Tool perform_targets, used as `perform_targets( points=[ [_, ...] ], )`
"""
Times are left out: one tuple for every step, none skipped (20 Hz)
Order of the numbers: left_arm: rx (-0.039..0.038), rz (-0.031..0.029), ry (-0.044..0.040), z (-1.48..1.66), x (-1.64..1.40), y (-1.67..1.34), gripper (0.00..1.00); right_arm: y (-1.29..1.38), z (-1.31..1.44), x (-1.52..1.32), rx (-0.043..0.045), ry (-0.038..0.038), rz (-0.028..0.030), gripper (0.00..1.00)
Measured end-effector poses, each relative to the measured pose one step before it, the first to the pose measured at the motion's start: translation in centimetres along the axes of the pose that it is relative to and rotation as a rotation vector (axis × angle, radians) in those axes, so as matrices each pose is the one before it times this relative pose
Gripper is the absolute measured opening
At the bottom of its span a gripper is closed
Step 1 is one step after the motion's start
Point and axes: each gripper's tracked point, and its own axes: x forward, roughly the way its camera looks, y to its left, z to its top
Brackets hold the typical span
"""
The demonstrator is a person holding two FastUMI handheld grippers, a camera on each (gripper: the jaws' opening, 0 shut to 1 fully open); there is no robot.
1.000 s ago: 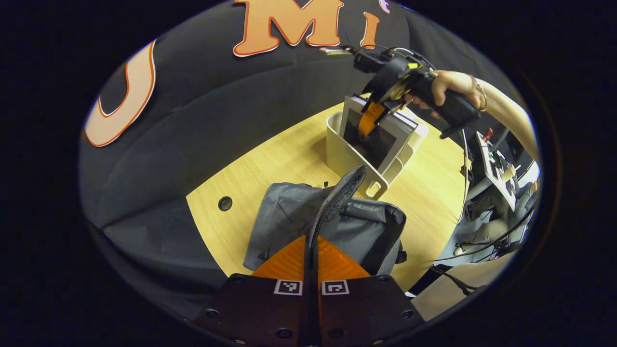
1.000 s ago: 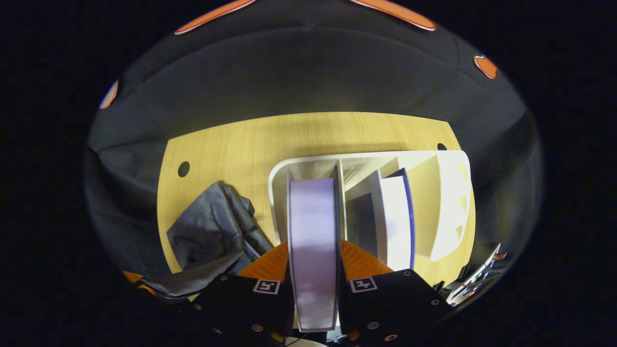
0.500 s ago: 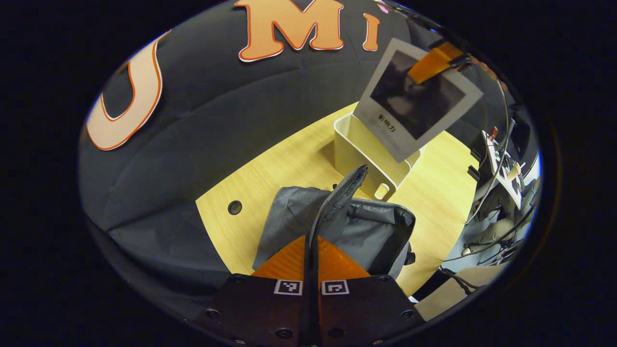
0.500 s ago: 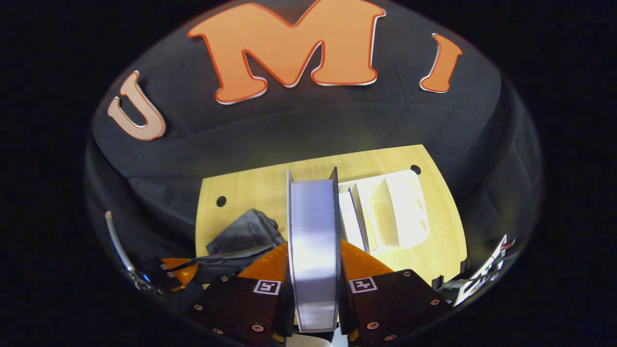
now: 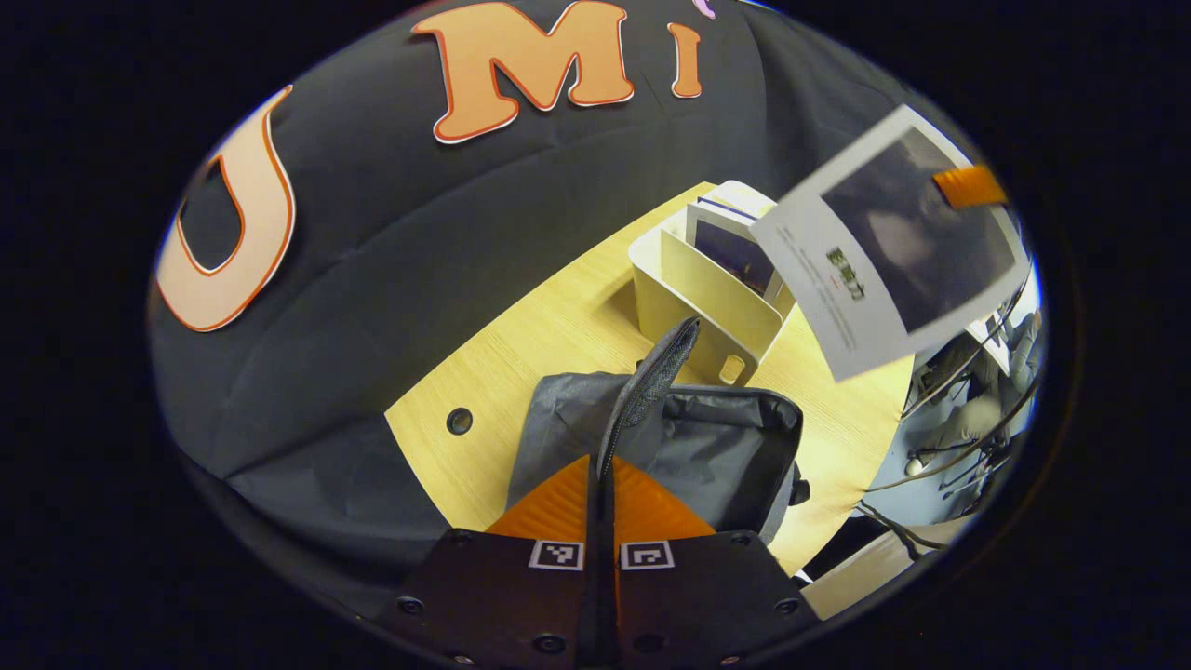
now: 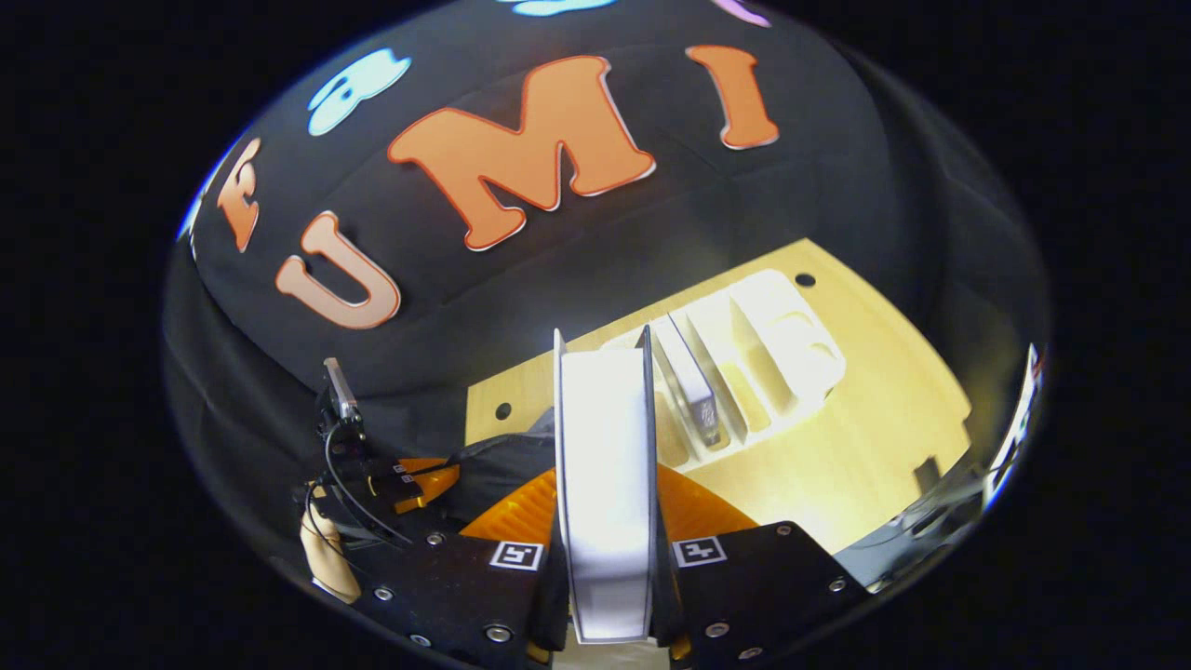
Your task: Open the schoolbag, grab two books from the bookshelf and put them into the schoolbag.
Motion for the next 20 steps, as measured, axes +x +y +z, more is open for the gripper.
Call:
perform_targets(
  points=[
    [0.00504, -0.00361, 0.0017, 0.058, -0.079, 0.009, 0.0, -0.327, -1.723, 0.324, 0.0679, 0.01205, 0.04107, 0.36],
    [0.00747, 0.00125, 0.00022, 0.17, -0.022, -0.084, 0.0, -0.505, -1.661, 0.41, 0.06458, 0.00982, 0.04066, 0.36],
    [0.00429, 0.00426, 0.00124, 0.195, 0.063, 0.188, 0.0, -0.81, -1.258, 0.749, 0.06731, 0.00543, 0.03486, 0.36],
    [0.0061, 0.00284, 0.00055, 0.177, -0.134, -0.002, 0.0, -1.036, -1.346, 1.013, 0.07032, 0.00642, 0.02575, 0.36],
    [0.0054, 0.00195, 0.00176, 0.008, -0.073, 0.037, 0.0, -1.278, -1.135, 1.111, 0.0649, 0.00641, 0.01779, 0.36],
    [0.00592, 0.00108, 0.00341, 0.076, -0.02, -0.046, 0.01, -1.213, -1.226, 1.217, 0.0559, 0.01355, 0.01397, 0.36],
    [0.0073, 0.00382, 0.00003, 0.236, -0.119, 0.075, 0.0, -1.196, -0.9, 1.378, 0.04934, 0.01424, 0.00709, 0.36],
    [0.00994, 0.00415, 0.00046, 0.293, -0.15, -0.006, 0.01, -0.937, -0.711, 1.396, 0.03801, 0.01124, 0.00788, 0.36],
    [0.00933, 0.00332, -0.00121, 0.187, -0.103, -0.026, 0.01, -0.844, -0.517, 1.453, 0.03471, 0.01312, 0.00618, 0.36],
    [0.00639, 0.006, -0.0017, 0.238, -0.22, -0.016, 0.01, -0.651, -0.6, 1.508, 0.03006, 0.01492, 0.00924, 0.36],
    [0.00546, 0.00223, -0.00223, 0.265, -0.191, -0.119, 0.0, -0.326, -0.534, 1.523, 0.02636, 0.01361, 0.00702, 0.36],
    [0.00445, -0.00146, -0.0022, 0.231, -0.147, -0.266, 0.0, -0.165, -0.414, 1.561, 0.01845, 0.01666, 0.01214, 0.36],
    [0.00069, -0.004, -0.00135, 0.181, -0.017, -0.2, 0.01, -0.01, -0.317, 1.727, 0.01858, 0.01372, 0.00846, 0.36],
    [0.00028, -0.00372, -0.00288, 0.267, -0.021, -0.33, 0.01, -0.001, -0.378, 1.548, 0.01373, 0.01654, 0.00039, 0.36],
    [-0.00025, -0.00396, -0.0005, 0.064, -0.039, -0.19, 0.0, -0.145, -0.226, 1.675, 0.01036, 0.01326, -0.00366, 0.36],
    [-0.00042, -0.00207, -0.00102, 0.186, -0.045, -0.29, 0.01, 0.03, -0.293, 1.414, 0.01235, 0.00869, 0.00177, 0.36],
    [-0.00041, 0.00062, -0.00265, 0.148, 0.037, -0.039, 0.01, 0.61, -0.04, 1.378, 0.01432, 0.00287, 0.02751, 0.36],
    [0.00252, 0.00033, -0.00074, 0.105, -0.027, -0.074, 0.01, 0.631, -0.147, 1.268, 0.01744, -0.00227, 0.01936, 0.36],
    [0.00093, -0.00027, 0.00199, -0.018, -0.055, -0.035, 0.0, 0.362, 0.007, 1.244, 0.00842, -0.0083, 0.0093, 0.36],
    [-0.00344, 0.00159, 0.00168, -0.095, 0.093, -0.046, 0.0, 0.107, 0.105, 0.95, -0.00033, -0.01286, -0.00158, 0.36]
  ],
)
